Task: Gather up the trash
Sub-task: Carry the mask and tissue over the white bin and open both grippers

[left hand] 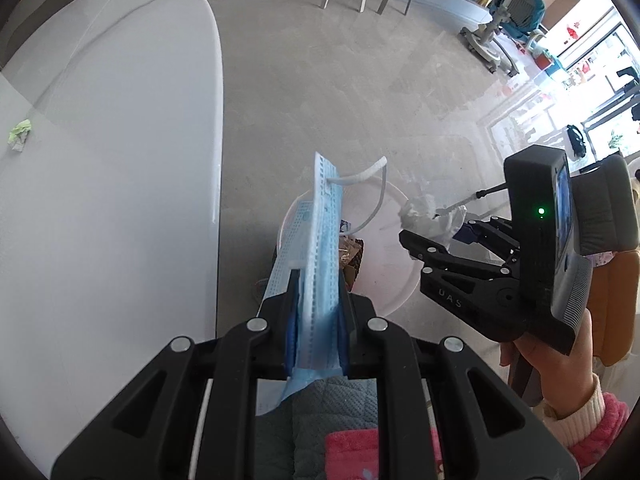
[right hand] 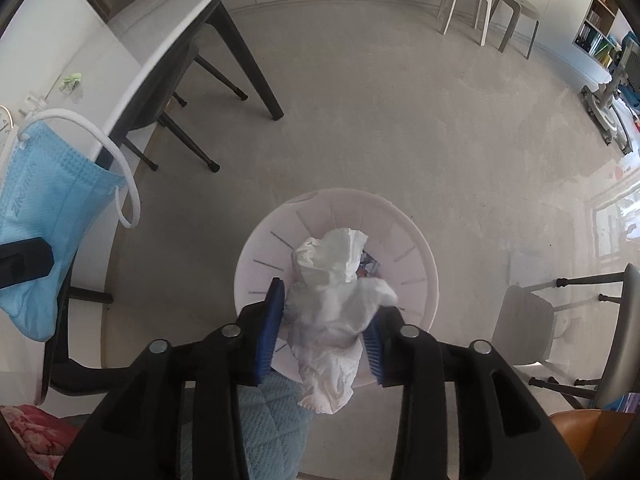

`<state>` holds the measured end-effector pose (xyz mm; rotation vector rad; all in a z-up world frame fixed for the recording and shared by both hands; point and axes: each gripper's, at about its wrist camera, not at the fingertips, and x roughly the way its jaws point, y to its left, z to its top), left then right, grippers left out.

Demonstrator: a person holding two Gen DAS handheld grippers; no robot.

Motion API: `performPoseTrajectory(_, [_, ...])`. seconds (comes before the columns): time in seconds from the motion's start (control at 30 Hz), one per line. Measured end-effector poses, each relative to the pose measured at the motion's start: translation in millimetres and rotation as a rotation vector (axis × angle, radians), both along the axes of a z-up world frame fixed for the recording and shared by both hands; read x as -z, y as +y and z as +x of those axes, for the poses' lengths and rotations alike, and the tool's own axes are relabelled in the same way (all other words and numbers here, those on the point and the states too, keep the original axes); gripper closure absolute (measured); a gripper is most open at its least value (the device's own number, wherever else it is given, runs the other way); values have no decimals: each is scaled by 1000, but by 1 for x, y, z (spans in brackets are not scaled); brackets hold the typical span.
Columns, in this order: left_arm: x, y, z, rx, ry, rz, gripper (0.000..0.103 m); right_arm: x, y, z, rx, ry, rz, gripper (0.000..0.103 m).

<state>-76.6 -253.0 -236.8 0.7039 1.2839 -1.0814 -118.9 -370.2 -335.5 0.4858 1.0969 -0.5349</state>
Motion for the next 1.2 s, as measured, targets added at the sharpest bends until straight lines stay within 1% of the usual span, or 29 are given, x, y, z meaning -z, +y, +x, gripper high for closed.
performPoseTrajectory(0.03, [1, -2, 0, 6, -1, 3, 88, 4, -2, 2, 3, 7, 9, 51])
performPoseTrajectory(0.07, [2, -4, 0, 11, -4, 7, 88, 7, -5, 1, 7, 14, 16, 48])
performPoseTrajectory(0.13, [3, -9, -1, 18, -3, 13, 88, 11, -8, -1, 15, 20, 25, 38])
performPoseTrajectory(0.2, [5, -12, -1, 20, 0, 18, 88, 14, -11, -2, 27, 28, 35, 35])
performPoseTrajectory(0.27, [7, -14, 1, 21, 4, 22, 88, 16, -12, -3, 31, 33, 43, 35])
performPoseTrajectory(0.43, [10, -13, 2, 35, 7, 33, 88, 15, -25, -10, 48, 40, 36, 29])
performPoseTrajectory(0.57, [17, -25, -9, 95, 11, 42, 87, 5, -34, -23, 86, 37, 9, 26])
performPoseTrajectory(0.63, [20, -31, -15, 130, 19, 48, 81, 1, -39, -30, 109, 32, -3, 24])
performPoseTrajectory(0.67, [21, -34, -18, 143, 29, 46, 72, -3, -42, -36, 125, 31, -10, 24])
performPoseTrajectory(0.7, [21, -37, -22, 157, 37, 44, 61, -5, -45, -39, 135, 31, -17, 24])
performPoseTrajectory(0.77, [18, -41, -27, 176, 28, 34, 51, -10, -50, -49, 160, 31, -32, 24])
performPoseTrajectory(0.8, [16, -42, -29, 186, 24, 27, 47, -12, -52, -53, 174, 32, -36, 24])
performPoseTrajectory(0.83, [14, -43, -31, 196, 20, 18, 46, -13, -55, -57, 186, 32, -39, 23])
performPoseTrajectory(0.9, [9, -44, -35, 213, 13, 3, 39, -16, -59, -66, 211, 28, -42, 23])
performPoseTrajectory(1.0, [5, -43, -35, 226, 3, -5, 33, -17, -63, -73, 235, 26, -49, 23])
performPoseTrajectory(1.07, [3, -41, -32, 226, 2, -9, 31, -18, -64, -75, 244, 24, -50, 23])
performPoseTrajectory(1.2, [3, -42, -33, 219, 3, -16, 30, -19, -63, -74, 248, 25, -54, 23])
